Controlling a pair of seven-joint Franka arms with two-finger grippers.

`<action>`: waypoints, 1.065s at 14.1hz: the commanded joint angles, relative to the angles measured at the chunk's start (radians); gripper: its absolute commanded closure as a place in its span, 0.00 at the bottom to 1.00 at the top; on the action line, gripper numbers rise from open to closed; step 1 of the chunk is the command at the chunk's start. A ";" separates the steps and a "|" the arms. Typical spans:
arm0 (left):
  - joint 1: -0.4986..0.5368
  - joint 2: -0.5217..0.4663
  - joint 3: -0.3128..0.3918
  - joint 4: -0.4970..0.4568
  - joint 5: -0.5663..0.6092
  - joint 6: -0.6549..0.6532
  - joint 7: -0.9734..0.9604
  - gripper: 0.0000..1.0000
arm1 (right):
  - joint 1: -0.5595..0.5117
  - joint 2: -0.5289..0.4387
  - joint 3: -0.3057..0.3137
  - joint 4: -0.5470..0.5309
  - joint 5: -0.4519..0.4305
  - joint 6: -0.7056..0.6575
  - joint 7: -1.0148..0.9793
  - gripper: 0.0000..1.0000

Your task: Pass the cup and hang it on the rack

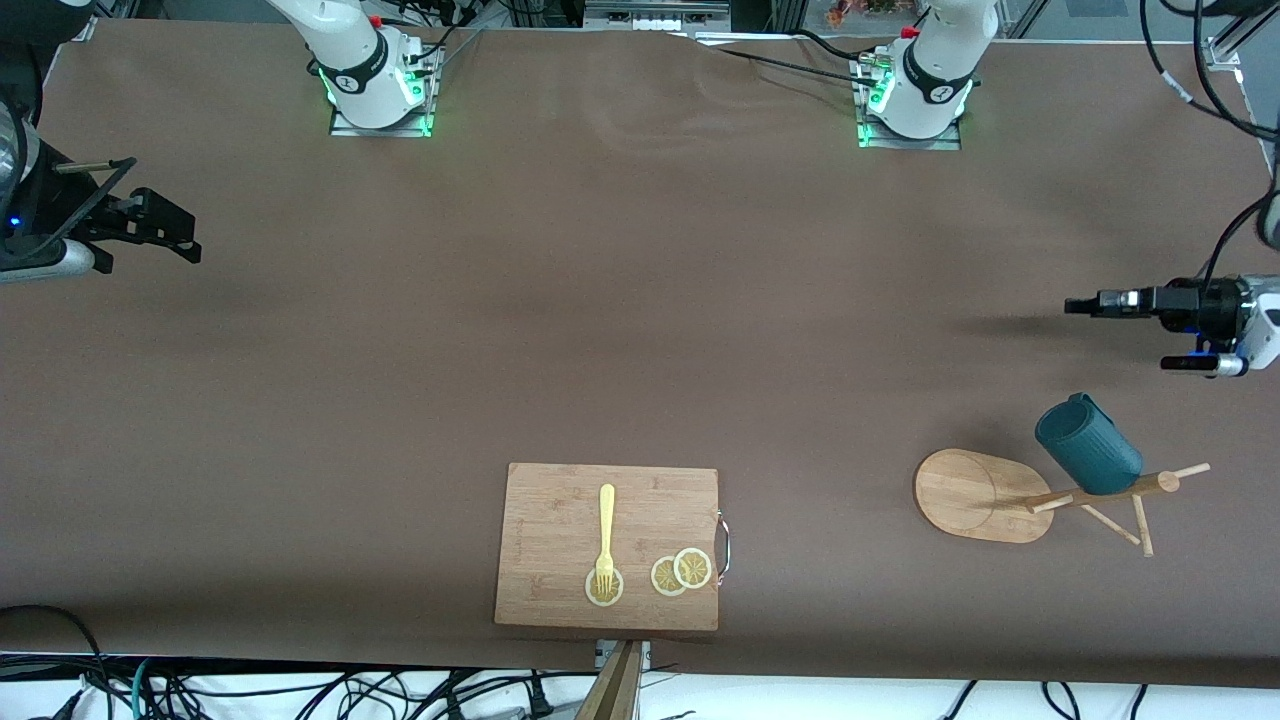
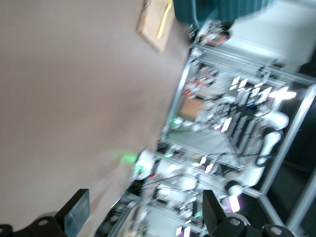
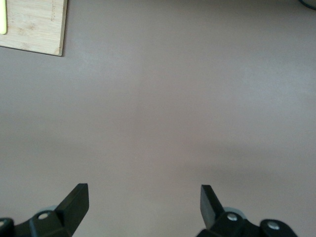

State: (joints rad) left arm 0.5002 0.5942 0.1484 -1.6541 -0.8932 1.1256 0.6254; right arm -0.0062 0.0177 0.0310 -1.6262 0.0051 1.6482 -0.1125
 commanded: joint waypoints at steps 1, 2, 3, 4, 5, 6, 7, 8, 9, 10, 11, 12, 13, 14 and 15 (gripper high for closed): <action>-0.083 -0.106 0.003 0.063 0.198 0.052 -0.004 0.00 | 0.003 -0.004 0.001 0.006 0.001 -0.011 0.005 0.00; -0.107 -0.132 0.000 0.106 0.270 0.069 -0.007 0.00 | 0.003 -0.004 0.001 0.006 0.000 -0.011 0.007 0.00; -0.142 -0.158 0.000 0.120 0.324 0.077 -0.018 0.00 | 0.003 -0.004 0.001 0.006 0.000 -0.011 0.005 0.00; -0.178 -0.187 0.000 0.120 0.351 0.100 -0.050 0.00 | 0.002 -0.004 0.001 0.006 0.000 -0.013 0.005 0.00; -0.207 -0.223 -0.001 0.120 0.400 0.155 -0.094 0.00 | 0.003 -0.004 0.001 0.005 0.000 -0.011 0.005 0.00; -0.248 -0.252 -0.006 0.120 0.466 0.201 -0.131 0.00 | 0.003 -0.004 0.001 0.006 0.001 -0.011 0.005 0.00; -0.293 -0.275 -0.013 0.120 0.518 0.229 -0.169 0.00 | 0.003 -0.004 0.001 0.006 0.000 -0.013 0.005 0.00; -0.324 -0.295 -0.024 0.122 0.561 0.252 -0.223 0.00 | 0.003 -0.005 0.001 0.005 0.000 -0.013 0.007 0.00; -0.345 -0.313 -0.047 0.122 0.610 0.272 -0.296 0.00 | 0.003 -0.005 0.001 0.005 0.000 -0.013 0.007 0.00; -0.356 -0.335 -0.084 0.122 0.667 0.285 -0.358 0.00 | 0.003 -0.004 0.001 0.005 0.001 -0.011 0.005 0.00; -0.361 -0.353 -0.125 0.128 0.724 0.301 -0.413 0.00 | 0.003 -0.004 0.001 0.005 0.001 -0.011 0.007 0.00; -0.367 -0.362 -0.159 0.144 0.781 0.301 -0.465 0.00 | 0.003 -0.005 0.001 0.006 0.000 -0.013 0.007 0.00; -0.370 -0.366 -0.193 0.163 0.831 0.301 -0.493 0.00 | 0.003 -0.005 0.001 0.005 0.000 -0.013 0.005 0.00; -0.368 -0.369 -0.216 0.186 0.865 0.302 -0.494 0.00 | 0.002 -0.005 0.001 0.005 0.001 -0.013 0.005 0.00; -0.370 -0.376 -0.217 0.203 0.875 0.302 -0.492 0.00 | 0.002 -0.004 0.001 0.005 0.000 -0.011 0.005 0.00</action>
State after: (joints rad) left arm 0.1296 0.2323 -0.0550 -1.4905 -0.0716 1.4268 0.1521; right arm -0.0059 0.0177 0.0313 -1.6262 0.0051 1.6465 -0.1125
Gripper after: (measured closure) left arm 0.000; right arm 0.000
